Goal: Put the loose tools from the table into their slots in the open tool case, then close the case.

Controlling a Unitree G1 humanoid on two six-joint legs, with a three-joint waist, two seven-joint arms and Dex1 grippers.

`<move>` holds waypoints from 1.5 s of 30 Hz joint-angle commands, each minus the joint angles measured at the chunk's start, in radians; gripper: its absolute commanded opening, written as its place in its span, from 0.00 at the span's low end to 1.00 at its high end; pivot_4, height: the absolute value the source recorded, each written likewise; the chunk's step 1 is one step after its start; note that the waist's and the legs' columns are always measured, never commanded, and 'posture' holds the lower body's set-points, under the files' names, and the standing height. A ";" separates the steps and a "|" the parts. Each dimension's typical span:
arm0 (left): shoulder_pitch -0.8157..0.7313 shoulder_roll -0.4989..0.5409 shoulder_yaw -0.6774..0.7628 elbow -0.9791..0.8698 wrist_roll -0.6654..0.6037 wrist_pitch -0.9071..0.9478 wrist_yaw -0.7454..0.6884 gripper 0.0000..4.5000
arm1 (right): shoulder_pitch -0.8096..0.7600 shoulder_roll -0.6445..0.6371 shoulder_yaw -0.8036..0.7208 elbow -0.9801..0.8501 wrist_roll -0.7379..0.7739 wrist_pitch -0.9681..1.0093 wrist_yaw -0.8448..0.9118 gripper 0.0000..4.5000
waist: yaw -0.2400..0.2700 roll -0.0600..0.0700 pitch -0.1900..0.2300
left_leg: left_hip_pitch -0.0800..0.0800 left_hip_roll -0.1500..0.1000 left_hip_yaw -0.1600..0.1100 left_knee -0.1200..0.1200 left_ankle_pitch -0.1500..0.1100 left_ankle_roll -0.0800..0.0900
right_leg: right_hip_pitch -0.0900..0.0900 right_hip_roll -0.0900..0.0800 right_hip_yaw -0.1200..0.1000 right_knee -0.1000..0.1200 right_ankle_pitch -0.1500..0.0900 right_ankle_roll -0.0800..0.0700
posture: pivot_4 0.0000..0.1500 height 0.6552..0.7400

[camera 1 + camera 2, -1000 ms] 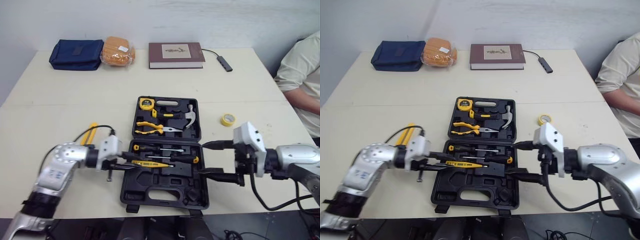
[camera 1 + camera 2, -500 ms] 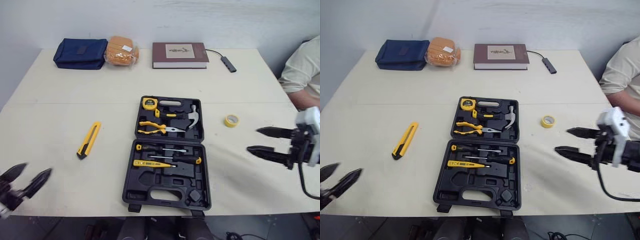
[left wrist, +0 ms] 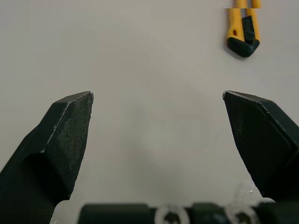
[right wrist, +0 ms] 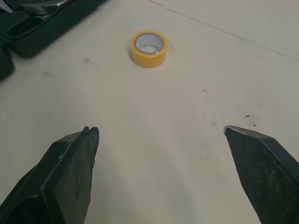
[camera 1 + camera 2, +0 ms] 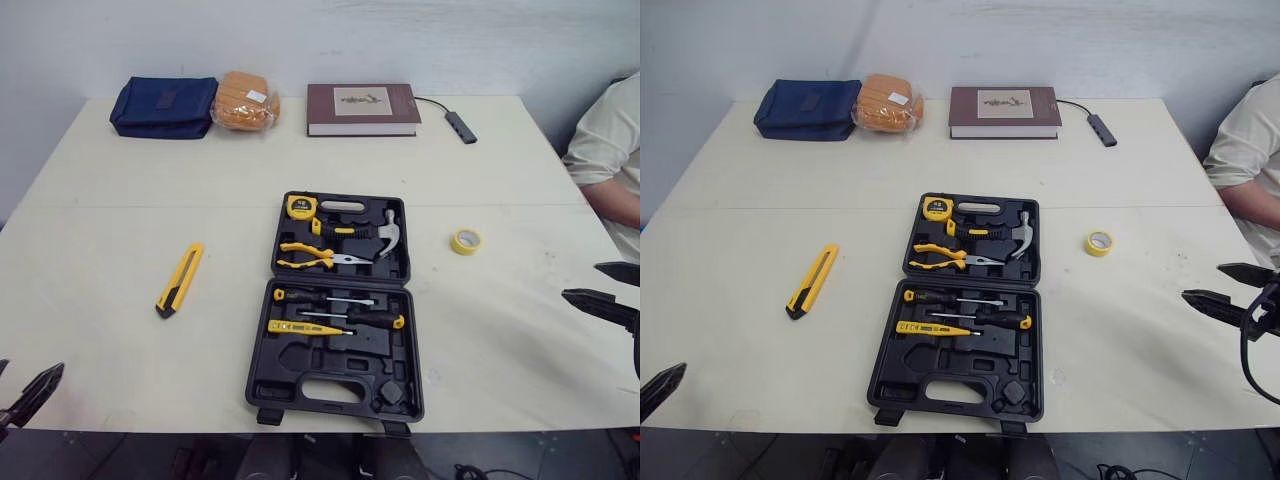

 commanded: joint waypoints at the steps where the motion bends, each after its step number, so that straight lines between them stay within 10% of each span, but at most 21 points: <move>1: -0.039 0.040 -0.058 -0.072 -0.007 0.035 0.039 1.00 | -0.008 0.017 0.001 -0.137 0.046 0.039 -0.014 1.00 | 0.000 0.000 0.000 | 0.001 0.000 0.000 -0.001 0.001 0.000 | 0.000 0.000 0.000 0.000 0.002 0.004 | 1.00 1.00; 13: -0.355 0.152 -0.378 -0.116 0.043 0.322 0.260 1.00 | -0.206 0.145 0.219 -0.630 0.333 0.270 -0.174 1.00 | -0.006 0.001 0.001 | 0.002 0.000 0.000 -0.006 0.007 -0.001 | -0.001 0.001 -0.001 0.001 0.002 0.004 | 1.00 1.00; 32: -0.637 0.143 -0.672 0.104 0.186 0.396 0.305 1.00 | -0.512 0.247 0.539 -0.687 0.359 0.248 -0.148 1.00 | 0.002 0.000 0.001 | 0.002 -0.001 0.000 -0.005 0.011 -0.007 | 0.000 0.001 -0.001 0.003 0.003 0.005 | 1.00 1.00; 40: -0.630 0.114 -0.666 0.078 0.196 0.388 0.304 0.34 | -0.559 0.264 0.577 -0.651 0.326 0.236 -0.130 1.00 | 0.009 0.000 0.001 | 0.002 -0.001 0.000 -0.005 0.012 -0.007 | 0.000 0.000 -0.001 0.002 0.003 0.005 | 1.00 1.00; 45: -0.638 0.143 -0.642 0.046 0.192 0.360 0.274 0.30 | -0.557 0.256 0.574 -0.652 0.329 0.244 -0.121 1.00 | 0.009 0.000 0.001 | 0.002 -0.002 0.000 -0.005 0.012 -0.007 | 0.000 0.000 -0.001 0.002 0.003 0.005 | 1.00 1.00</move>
